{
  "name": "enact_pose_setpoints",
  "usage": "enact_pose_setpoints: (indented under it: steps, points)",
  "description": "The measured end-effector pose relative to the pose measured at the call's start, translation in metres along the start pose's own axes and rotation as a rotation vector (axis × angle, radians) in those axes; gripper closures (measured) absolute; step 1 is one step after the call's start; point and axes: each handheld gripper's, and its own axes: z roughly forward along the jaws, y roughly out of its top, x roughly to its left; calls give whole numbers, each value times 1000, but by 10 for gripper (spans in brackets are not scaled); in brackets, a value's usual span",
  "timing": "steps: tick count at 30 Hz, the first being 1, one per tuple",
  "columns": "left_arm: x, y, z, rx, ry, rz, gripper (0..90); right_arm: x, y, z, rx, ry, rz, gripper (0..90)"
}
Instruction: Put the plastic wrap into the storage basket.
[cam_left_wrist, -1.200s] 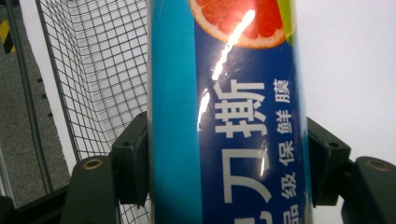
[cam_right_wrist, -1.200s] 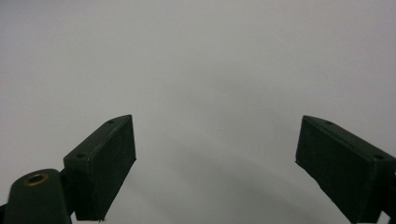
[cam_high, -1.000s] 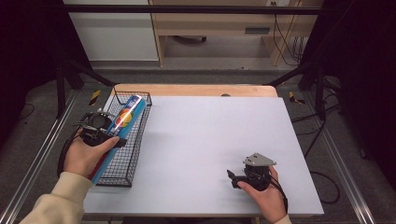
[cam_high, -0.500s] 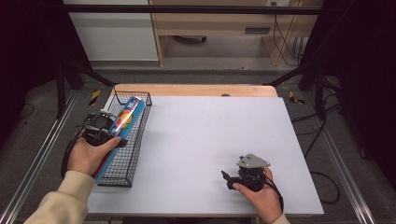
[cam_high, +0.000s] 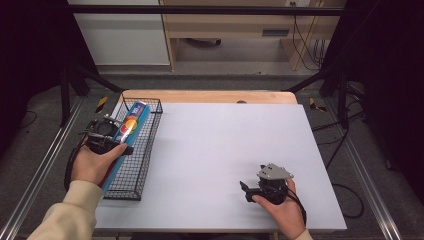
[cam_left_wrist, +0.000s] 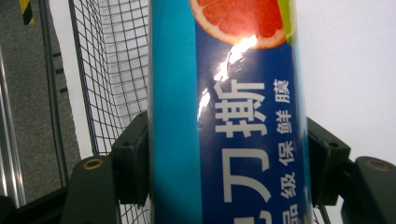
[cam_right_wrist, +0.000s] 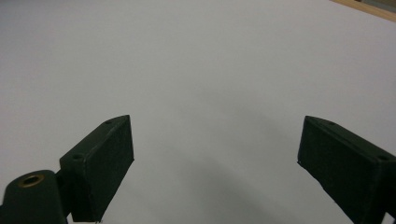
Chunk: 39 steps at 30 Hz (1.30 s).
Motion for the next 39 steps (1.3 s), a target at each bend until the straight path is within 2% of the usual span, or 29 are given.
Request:
enact_pose_setpoints:
  steps: [12,22,25,28,31,39]
  points:
    - [7,-3,13,24,5,-25,316,1,-1,1,10,16,-3,115]
    - [9,-4,15,39,3,-28,316,2,-1,1,17,26,-5,116]
    - [9,-4,16,41,-2,-33,316,3,-1,1,17,28,-6,115]
    - [12,-5,18,29,-43,-64,316,3,-1,1,18,30,-3,116]
    - [10,-3,20,46,-21,-46,316,4,-1,1,19,32,-8,116]
    - [11,-2,24,55,-19,-50,316,4,-2,2,20,33,-12,116]
